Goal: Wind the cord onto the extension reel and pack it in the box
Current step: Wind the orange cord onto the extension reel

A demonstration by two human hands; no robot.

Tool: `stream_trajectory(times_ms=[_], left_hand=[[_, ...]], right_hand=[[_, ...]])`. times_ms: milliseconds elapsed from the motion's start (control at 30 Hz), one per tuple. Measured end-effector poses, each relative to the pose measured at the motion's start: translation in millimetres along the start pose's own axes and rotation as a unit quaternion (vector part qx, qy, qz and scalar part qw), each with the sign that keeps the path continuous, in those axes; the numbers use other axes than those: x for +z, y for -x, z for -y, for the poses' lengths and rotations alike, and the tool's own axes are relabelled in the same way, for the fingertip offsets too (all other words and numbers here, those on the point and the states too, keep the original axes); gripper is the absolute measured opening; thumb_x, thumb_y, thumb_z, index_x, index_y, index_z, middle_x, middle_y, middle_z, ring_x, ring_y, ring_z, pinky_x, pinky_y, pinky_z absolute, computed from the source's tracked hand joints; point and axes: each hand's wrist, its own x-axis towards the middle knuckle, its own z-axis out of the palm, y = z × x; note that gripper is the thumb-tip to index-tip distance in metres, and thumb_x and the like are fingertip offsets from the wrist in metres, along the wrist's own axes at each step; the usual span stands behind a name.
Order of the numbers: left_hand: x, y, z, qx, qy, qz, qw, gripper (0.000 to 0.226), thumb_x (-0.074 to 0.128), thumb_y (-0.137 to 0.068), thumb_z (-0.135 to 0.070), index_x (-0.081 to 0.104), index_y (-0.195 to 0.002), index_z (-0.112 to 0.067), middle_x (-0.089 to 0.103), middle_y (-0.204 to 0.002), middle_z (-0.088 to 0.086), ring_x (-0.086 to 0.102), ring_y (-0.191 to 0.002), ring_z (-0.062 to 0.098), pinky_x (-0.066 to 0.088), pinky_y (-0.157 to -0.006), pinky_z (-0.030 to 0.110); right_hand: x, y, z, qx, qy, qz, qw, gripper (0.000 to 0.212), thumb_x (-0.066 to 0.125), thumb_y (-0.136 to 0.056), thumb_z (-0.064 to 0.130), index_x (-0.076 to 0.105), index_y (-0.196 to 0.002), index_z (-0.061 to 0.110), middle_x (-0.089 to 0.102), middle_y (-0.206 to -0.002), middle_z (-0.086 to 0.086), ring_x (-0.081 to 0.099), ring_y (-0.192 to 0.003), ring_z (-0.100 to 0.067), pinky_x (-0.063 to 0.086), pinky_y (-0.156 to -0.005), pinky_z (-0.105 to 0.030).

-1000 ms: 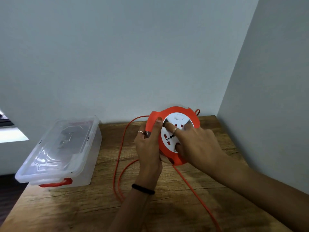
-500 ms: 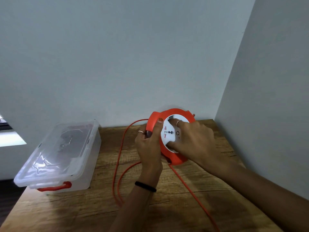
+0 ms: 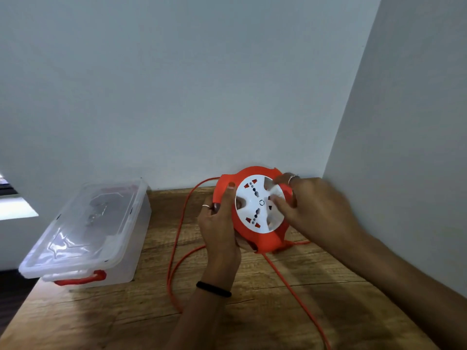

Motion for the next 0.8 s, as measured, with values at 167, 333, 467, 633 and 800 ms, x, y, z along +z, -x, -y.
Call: stream_trajectory(times_ms=[167, 333, 467, 633, 800], left_hand=[[0, 4, -9, -0.024, -0.003, 0.027, 0.999, 0.012, 0.069, -0.084, -0.023, 0.07, -0.094, -0.016, 0.076, -0.093, 0.009, 0.072, -0.085, 0.031, 0.06, -0.074, 0.045], [-2, 9, -18, -0.025, -0.029, 0.035, 0.999, 0.027, 0.068, -0.085, -0.027, 0.069, -0.104, -0.009, 0.076, -0.093, 0.01, 0.073, -0.081, 0.03, 0.061, -0.066, 0.041], [-2, 11, -27, -0.022, -0.026, 0.042, 0.999, 0.033, 0.067, -0.086, -0.027, 0.066, -0.112, -0.007, 0.075, -0.096, 0.012, 0.073, -0.081, 0.03, 0.06, -0.062, 0.037], [-2, 8, -37, -0.018, -0.026, 0.066, 0.997, 0.031, 0.064, -0.087, -0.027, 0.067, -0.112, -0.009, 0.074, -0.099, 0.013, 0.072, -0.088, 0.033, 0.06, -0.073, 0.046], [-1, 3, -44, -0.028, -0.026, 0.089, 0.995, 0.043, 0.067, -0.077, -0.031, 0.067, -0.112, -0.006, 0.073, -0.101, 0.017, 0.072, -0.088, 0.034, 0.06, -0.065, 0.039]], right_hand=[[0, -3, -28, -0.246, 0.119, -0.019, 0.962, 0.064, 0.071, -0.08, 0.029, 0.041, -0.136, 0.031, 0.059, -0.114, -0.005, 0.067, -0.078, -0.028, 0.055, -0.054, -0.038], [10, -9, -27, -0.341, 0.167, -0.058, 0.923, 0.071, 0.079, -0.071, 0.036, 0.051, -0.134, 0.019, 0.062, -0.119, -0.014, 0.065, -0.094, -0.031, 0.053, -0.076, -0.039], [9, -11, -18, -0.356, 0.17, -0.113, 0.912, 0.071, 0.077, -0.075, 0.035, 0.046, -0.138, 0.022, 0.063, -0.113, -0.017, 0.065, -0.095, -0.035, 0.05, -0.088, -0.046], [11, -16, -15, -0.393, 0.167, -0.128, 0.895, 0.082, 0.083, -0.068, 0.015, 0.046, -0.139, 0.029, 0.055, -0.131, -0.022, 0.064, -0.102, -0.037, 0.039, -0.103, -0.049], [4, -25, -18, -0.45, 0.171, -0.111, 0.869, 0.074, 0.085, -0.067, 0.025, 0.055, -0.134, 0.023, 0.056, -0.134, -0.017, 0.067, -0.096, -0.036, 0.055, -0.081, -0.042]])
